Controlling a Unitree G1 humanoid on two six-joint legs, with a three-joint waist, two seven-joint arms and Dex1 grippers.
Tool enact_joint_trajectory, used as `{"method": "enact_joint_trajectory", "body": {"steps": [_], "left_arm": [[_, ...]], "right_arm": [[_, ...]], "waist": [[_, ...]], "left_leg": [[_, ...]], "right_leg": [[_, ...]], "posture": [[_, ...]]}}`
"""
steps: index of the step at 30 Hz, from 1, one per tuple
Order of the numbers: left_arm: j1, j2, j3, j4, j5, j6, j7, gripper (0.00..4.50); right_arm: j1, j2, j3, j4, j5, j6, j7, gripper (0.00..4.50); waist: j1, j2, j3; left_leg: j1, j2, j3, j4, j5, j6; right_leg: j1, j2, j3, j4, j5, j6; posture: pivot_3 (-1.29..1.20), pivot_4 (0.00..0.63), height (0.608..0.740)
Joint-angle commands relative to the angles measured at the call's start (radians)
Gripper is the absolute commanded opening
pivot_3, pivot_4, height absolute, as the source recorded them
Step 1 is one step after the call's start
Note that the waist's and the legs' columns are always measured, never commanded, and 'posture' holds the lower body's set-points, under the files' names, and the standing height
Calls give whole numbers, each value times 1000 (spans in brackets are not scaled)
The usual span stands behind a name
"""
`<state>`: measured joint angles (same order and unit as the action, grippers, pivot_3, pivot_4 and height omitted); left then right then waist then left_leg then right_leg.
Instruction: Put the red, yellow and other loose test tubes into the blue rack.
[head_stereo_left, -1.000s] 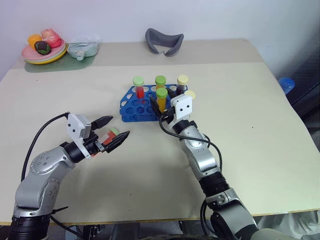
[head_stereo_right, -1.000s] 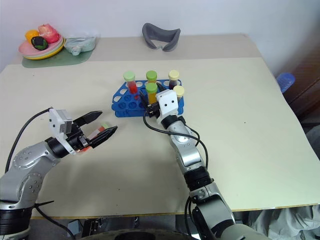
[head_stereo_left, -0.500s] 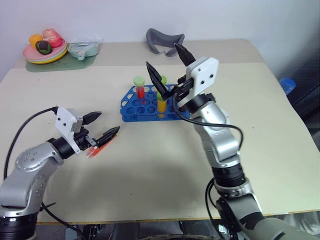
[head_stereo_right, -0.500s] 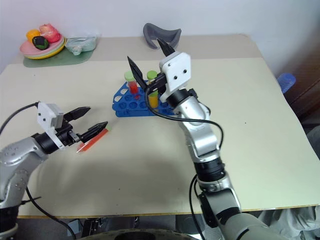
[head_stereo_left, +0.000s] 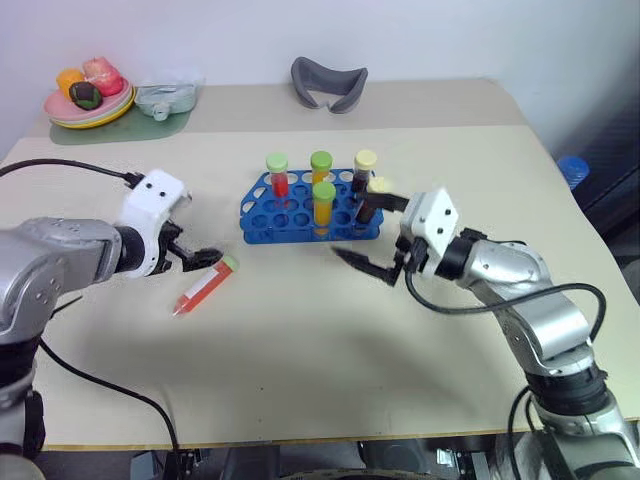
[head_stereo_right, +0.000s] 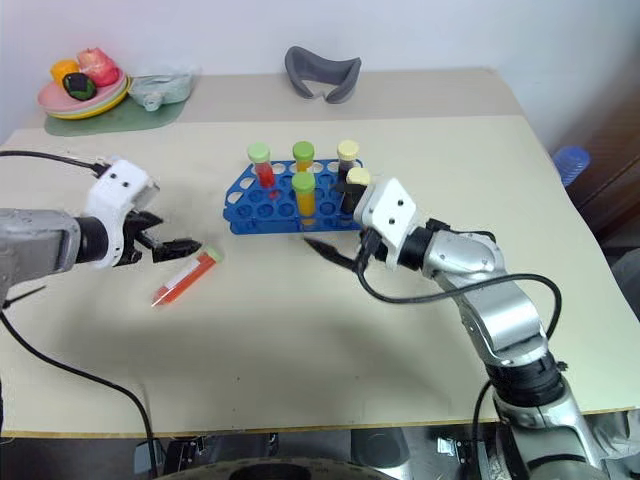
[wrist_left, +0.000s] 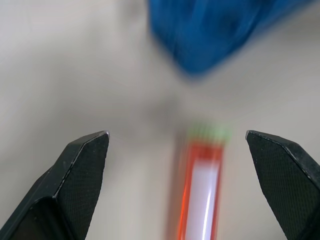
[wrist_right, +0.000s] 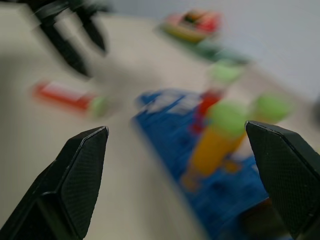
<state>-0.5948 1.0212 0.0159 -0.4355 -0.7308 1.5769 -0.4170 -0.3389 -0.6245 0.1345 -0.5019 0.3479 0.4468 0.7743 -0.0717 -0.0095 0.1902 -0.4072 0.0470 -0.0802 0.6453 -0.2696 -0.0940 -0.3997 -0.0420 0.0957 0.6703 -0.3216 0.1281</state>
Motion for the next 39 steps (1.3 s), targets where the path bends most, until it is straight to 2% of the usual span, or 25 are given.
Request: {"method": "enact_joint_trajectory", "body": {"steps": [1,8,18,28,31,35,39], "left_arm": [[-31,11,-66,22,-12,38,14,4500],[-73,4,-205,60,54,37,19,4500],[-150,-63,-346,194,150,-38,-44,4500],[-183,-75,-408,270,214,-92,-122,4500],[-182,-75,-407,267,223,-90,-131,3627],[-180,-86,-384,267,237,-87,-133,1740],[-172,-87,-343,245,232,-68,-141,1740]], "right_arm": [[36,-61,38,-68,-6,7,69,4469],[65,-79,61,-113,14,62,85,4469],[67,-48,75,-123,-4,69,49,4469],[78,-31,93,-126,-19,60,24,4469],[79,-28,93,-124,-21,58,22,4500],[78,-25,96,-120,-24,55,22,4500],[72,-19,101,-114,-29,51,24,4500]], "waist": [[2,0,0],[4,-1,0],[9,-1,0],[28,-1,0],[27,-1,0],[26,-1,0],[27,-1,0]], "left_leg": [[0,0,0,0,0,0],[0,0,0,1,0,0],[-1,0,0,1,0,0],[0,-1,0,2,0,0],[0,-1,0,2,0,0],[0,-1,0,2,0,0],[0,-1,0,2,0,0]], "right_leg": [[0,0,0,0,0,0],[0,0,0,0,0,0],[0,0,0,0,0,0],[2,-1,0,0,0,0],[2,-1,0,0,0,0],[2,-1,0,0,0,0],[2,-1,0,0,0,0]], "posture": [[0,150,740],[0,150,740],[0,150,740],[0,150,740],[0,150,740],[0,150,740],[0,150,740]]}}
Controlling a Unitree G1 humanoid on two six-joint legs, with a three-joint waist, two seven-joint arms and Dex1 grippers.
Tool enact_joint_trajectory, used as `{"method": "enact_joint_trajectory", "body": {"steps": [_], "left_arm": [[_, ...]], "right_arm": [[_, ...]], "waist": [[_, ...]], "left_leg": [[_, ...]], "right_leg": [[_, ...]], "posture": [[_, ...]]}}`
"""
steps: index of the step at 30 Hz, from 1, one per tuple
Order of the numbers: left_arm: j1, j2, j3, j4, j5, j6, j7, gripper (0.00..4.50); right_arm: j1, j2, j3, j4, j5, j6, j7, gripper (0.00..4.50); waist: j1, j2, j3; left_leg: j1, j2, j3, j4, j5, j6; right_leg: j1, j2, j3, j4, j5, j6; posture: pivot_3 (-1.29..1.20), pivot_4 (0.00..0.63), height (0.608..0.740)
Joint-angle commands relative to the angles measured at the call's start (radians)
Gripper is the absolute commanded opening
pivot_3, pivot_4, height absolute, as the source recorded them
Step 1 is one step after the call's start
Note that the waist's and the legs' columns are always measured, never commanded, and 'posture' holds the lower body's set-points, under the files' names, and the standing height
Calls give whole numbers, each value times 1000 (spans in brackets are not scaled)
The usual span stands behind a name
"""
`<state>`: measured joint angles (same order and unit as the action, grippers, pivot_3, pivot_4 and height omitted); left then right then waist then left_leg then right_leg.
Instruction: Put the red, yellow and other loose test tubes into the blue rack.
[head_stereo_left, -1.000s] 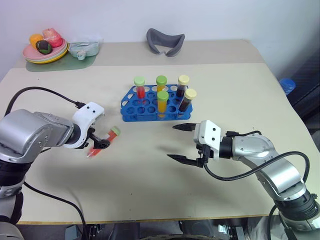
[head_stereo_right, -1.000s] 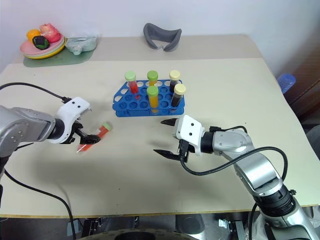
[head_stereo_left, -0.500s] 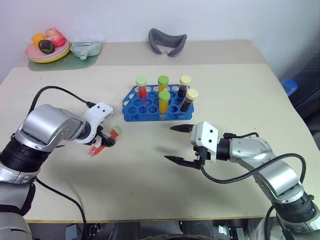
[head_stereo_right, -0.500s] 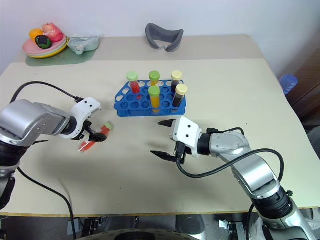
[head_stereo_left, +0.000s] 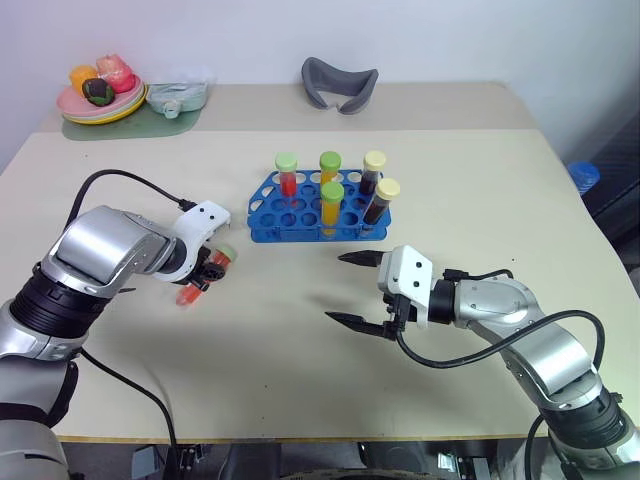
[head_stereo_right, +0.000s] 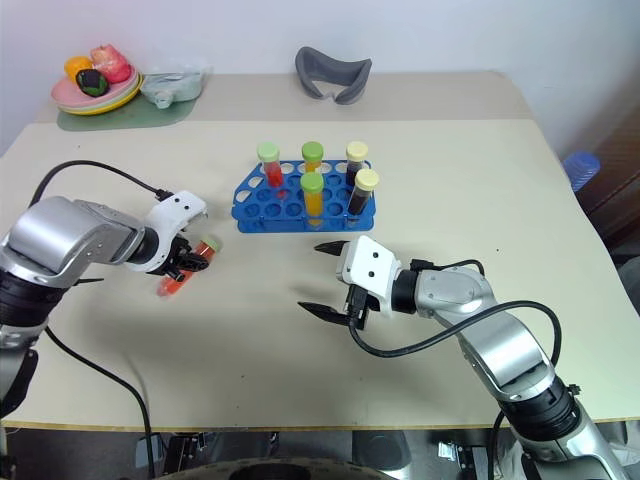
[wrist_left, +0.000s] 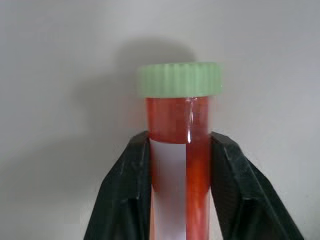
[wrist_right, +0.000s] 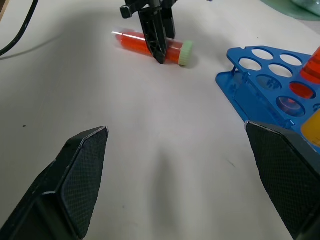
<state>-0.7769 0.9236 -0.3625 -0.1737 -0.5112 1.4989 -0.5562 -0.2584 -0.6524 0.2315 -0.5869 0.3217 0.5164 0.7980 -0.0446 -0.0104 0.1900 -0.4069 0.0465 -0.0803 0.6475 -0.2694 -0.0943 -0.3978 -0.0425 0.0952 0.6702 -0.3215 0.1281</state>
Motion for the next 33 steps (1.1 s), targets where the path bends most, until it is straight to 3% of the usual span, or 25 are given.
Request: {"method": "enact_joint_trajectory", "body": {"steps": [1,2,3,5,11,14,18,22,29,33], "left_arm": [[14,16,36,-20,16,9,-3,1740],[19,18,40,-23,20,7,-2,1740],[22,16,47,-25,23,8,2,1181],[28,16,62,-30,30,3,6,830],[48,20,92,-43,54,-14,14,830],[70,6,177,-61,74,-95,36,830],[186,-134,455,-123,176,-648,167,830],[238,-309,534,-187,108,-826,164,830],[300,-569,391,-143,254,-1196,216,830],[357,-644,323,-87,313,-1349,201,830]], "right_arm": [[-11,11,5,-26,-4,-18,2,4500],[-12,12,5,-25,-5,-18,2,4500],[-13,14,6,-24,-5,-19,3,4500],[-17,16,8,-21,-6,-19,4,4500],[-23,19,13,-18,-4,-20,5,4500],[-23,19,11,-18,-4,-20,6,4500],[-10,71,-72,18,52,20,-56,4500],[12,130,-137,71,77,43,-122,4500],[122,150,-246,107,117,46,-160,4500],[173,138,-282,92,125,49,-166,4500]], "waist": [[-1,0,0],[-1,0,0],[-1,0,0],[-1,0,0],[-1,0,0],[0,0,0],[4,-2,0],[6,-2,-1],[10,-2,-1],[-1,-2,-1]], "left_leg": [[0,0,0,0,0,0],[0,0,0,0,0,0],[0,0,0,0,0,0],[0,0,0,0,0,0],[0,0,0,0,0,0],[0,0,0,0,0,0],[-1,0,0,0,1,-1],[-1,0,1,0,3,-5],[-1,-1,1,0,2,-4],[0,-1,1,0,2,-3]], "right_leg": [[0,0,0,0,0,0],[0,0,0,0,0,0],[0,0,0,0,0,0],[0,0,0,0,0,0],[0,0,0,0,0,0],[0,0,0,0,0,0],[0,-1,-1,-1,0,0],[0,-3,-1,-2,0,0],[1,-3,-2,-3,0,0],[1,-2,-1,-2,0,0]], "posture": [[0,150,740],[0,150,740],[0,150,740],[0,150,740],[0,150,740],[0,150,740],[0,150,740],[0,150,740],[0,150,740],[0,150,740]]}}
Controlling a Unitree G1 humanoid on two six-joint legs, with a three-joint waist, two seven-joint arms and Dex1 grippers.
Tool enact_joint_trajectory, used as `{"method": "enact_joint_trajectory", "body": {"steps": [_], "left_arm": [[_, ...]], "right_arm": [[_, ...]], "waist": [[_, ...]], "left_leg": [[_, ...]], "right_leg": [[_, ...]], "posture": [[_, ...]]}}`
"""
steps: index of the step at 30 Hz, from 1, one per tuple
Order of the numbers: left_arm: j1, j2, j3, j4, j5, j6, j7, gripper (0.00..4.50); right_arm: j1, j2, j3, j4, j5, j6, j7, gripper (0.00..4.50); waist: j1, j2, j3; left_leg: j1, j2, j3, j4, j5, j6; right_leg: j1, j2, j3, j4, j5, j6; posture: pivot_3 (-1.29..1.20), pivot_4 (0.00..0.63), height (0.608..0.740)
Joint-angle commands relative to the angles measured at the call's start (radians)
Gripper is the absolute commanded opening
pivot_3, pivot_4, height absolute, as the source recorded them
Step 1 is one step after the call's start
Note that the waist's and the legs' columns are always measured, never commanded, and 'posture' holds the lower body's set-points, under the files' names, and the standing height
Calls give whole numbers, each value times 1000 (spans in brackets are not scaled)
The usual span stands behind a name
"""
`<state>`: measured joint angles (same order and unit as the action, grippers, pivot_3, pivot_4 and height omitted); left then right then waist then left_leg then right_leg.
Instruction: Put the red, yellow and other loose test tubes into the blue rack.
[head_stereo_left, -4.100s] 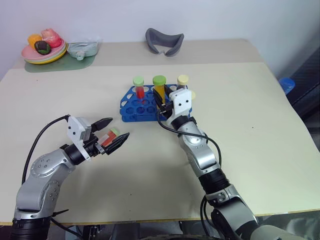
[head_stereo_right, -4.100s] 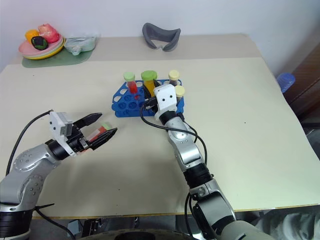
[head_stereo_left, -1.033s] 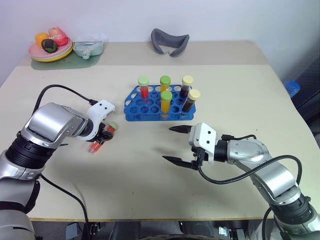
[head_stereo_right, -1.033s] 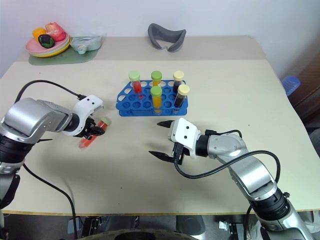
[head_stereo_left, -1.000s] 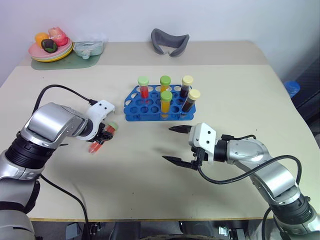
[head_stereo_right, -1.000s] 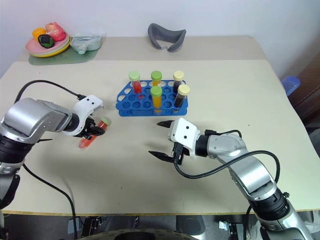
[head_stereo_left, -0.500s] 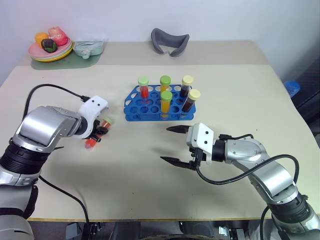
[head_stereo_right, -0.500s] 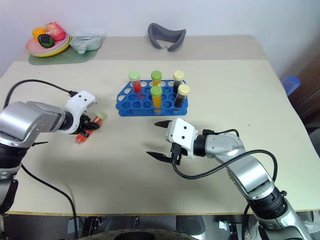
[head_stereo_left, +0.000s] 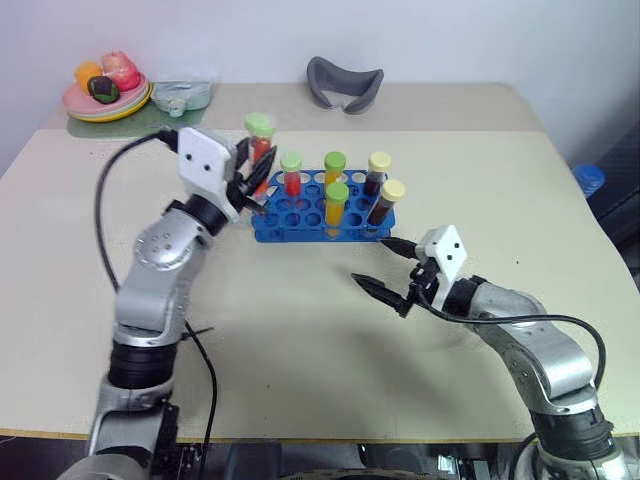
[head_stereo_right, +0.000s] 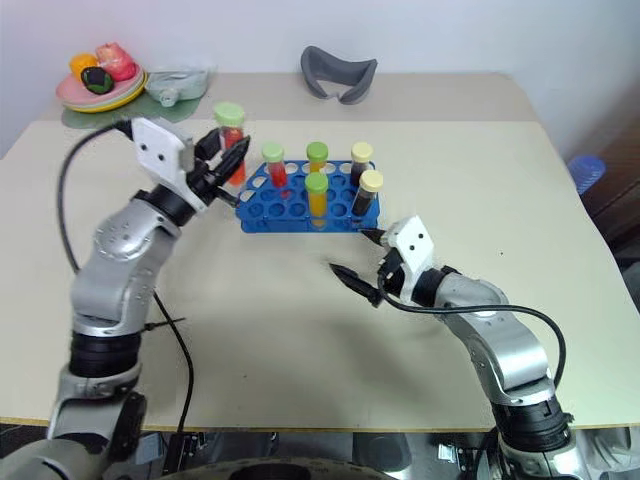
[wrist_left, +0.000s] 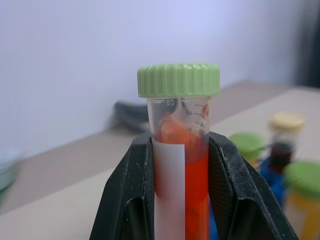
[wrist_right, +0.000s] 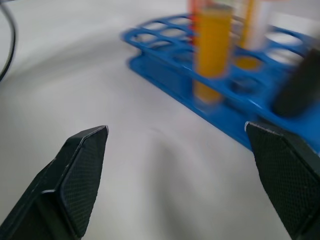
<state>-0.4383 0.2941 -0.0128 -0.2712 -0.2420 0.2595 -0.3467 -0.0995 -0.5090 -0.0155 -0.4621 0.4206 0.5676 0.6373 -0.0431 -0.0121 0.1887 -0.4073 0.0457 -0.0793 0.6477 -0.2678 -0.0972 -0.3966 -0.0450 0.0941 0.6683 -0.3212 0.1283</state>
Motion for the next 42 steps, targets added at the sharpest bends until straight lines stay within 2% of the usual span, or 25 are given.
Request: {"method": "enact_joint_trajectory", "body": {"steps": [1,8,24,42], "left_arm": [[25,-19,-32,27,59,-141,-10,830],[48,-73,3,171,75,-329,7,830],[57,-136,-6,280,31,-403,-72,830],[-1,-176,-17,479,72,-582,-96,830]], "right_arm": [[18,-5,-38,-37,27,-1,-8,4500],[50,-3,-52,-56,28,2,-34,4500],[43,-3,-51,-52,34,-3,-45,4500],[45,-2,-60,-75,59,9,-50,4500]], "waist": [[-4,0,0],[-1,1,-1],[-1,1,-1],[1,1,-1]], "left_leg": [[0,0,0,0,0,0],[1,0,0,0,-1,3],[2,0,0,0,-1,2],[2,0,0,0,-1,2]], "right_leg": [[0,0,0,0,0,0],[1,1,1,1,0,0],[1,1,1,1,0,0],[2,1,0,0,0,0]], "posture": [[0,150,740],[0,150,740],[0,150,740],[0,150,740]]}}
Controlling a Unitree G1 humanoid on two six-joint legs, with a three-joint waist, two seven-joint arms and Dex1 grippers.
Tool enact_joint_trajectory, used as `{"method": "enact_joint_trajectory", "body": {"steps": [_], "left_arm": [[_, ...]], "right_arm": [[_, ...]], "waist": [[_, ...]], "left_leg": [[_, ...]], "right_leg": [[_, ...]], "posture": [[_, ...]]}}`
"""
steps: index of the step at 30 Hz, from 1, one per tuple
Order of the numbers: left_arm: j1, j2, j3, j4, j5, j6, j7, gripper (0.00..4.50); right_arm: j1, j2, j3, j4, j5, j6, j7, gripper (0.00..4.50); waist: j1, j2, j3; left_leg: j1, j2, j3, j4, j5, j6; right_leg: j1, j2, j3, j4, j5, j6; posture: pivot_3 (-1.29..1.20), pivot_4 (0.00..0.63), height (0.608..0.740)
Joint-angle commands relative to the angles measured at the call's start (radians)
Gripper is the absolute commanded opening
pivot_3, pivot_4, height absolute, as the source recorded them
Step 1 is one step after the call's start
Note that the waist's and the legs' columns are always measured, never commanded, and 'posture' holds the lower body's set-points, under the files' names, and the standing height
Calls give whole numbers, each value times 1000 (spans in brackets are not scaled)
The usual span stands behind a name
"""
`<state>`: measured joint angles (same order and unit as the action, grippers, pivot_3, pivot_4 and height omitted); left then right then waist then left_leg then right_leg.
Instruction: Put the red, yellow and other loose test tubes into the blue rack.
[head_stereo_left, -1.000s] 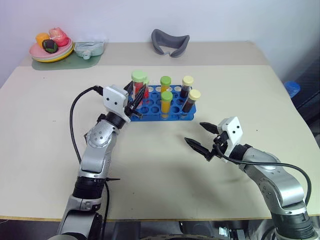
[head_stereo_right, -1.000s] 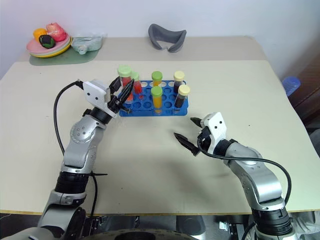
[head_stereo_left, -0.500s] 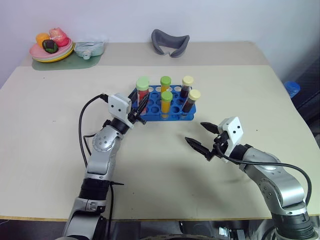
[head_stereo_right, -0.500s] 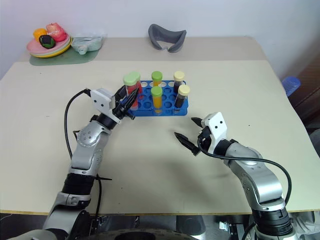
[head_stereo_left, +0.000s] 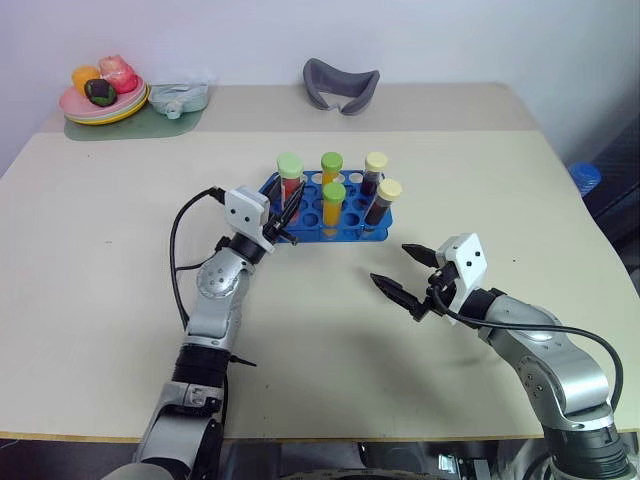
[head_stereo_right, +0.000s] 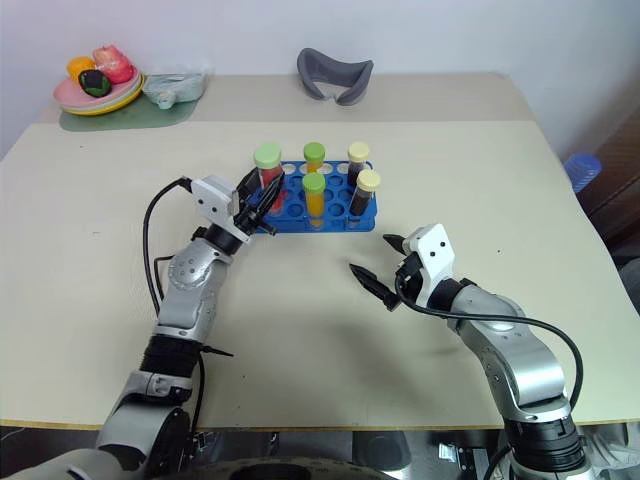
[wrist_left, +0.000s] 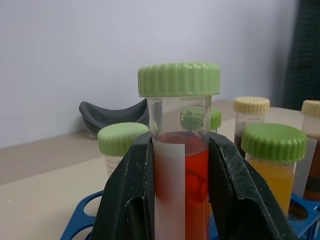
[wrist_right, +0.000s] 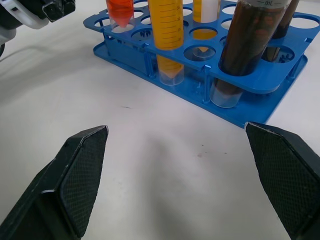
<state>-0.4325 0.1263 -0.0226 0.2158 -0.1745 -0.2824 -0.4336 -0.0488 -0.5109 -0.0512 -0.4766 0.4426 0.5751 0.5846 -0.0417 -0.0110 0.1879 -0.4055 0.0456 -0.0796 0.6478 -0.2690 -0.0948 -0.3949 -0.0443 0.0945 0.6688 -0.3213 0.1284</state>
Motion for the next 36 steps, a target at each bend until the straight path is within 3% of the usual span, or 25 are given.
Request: {"method": "enact_joint_trajectory", "body": {"steps": [1,15,16,20,27,31,36], "left_arm": [[-3,-8,-8,-5,5,-47,-11,830],[19,-16,3,26,-13,-74,-28,830],[19,-16,3,28,-16,-73,-29,1839],[21,-16,14,20,-9,-78,-9,3707],[19,20,102,-159,-78,4,59,3707],[60,160,199,-359,-209,191,27,3707],[289,406,337,-500,-340,399,-111,3707]], "right_arm": [[-4,0,-29,-66,52,5,9,4500],[15,-21,-20,-111,105,-10,47,4500],[14,-21,-19,-110,104,-10,47,4500],[14,-21,-17,-107,100,-13,47,4500],[15,-32,-35,-98,107,-18,64,4500],[13,-80,-75,-85,111,-19,97,4500],[31,-167,-173,-3,95,-52,157,4500]], "waist": [[0,0,0],[0,0,0],[0,0,0],[-2,0,0],[-2,0,0],[-3,0,0],[-4,1,0]], "left_leg": [[0,0,0,0,0,0],[0,0,0,0,0,0],[0,0,0,0,0,0],[0,0,0,0,0,0],[1,0,0,0,0,0],[1,0,0,0,0,0],[2,1,0,-2,-1,1]], "right_leg": [[0,0,0,0,0,0],[1,0,0,0,0,0],[1,0,0,0,0,0],[1,0,0,0,0,0],[1,0,0,0,0,0],[1,0,0,0,0,0],[2,0,0,0,0,0]], "posture": [[0,150,740],[0,150,740],[0,150,740],[0,150,740],[0,150,740],[0,150,740],[0,150,740]]}}
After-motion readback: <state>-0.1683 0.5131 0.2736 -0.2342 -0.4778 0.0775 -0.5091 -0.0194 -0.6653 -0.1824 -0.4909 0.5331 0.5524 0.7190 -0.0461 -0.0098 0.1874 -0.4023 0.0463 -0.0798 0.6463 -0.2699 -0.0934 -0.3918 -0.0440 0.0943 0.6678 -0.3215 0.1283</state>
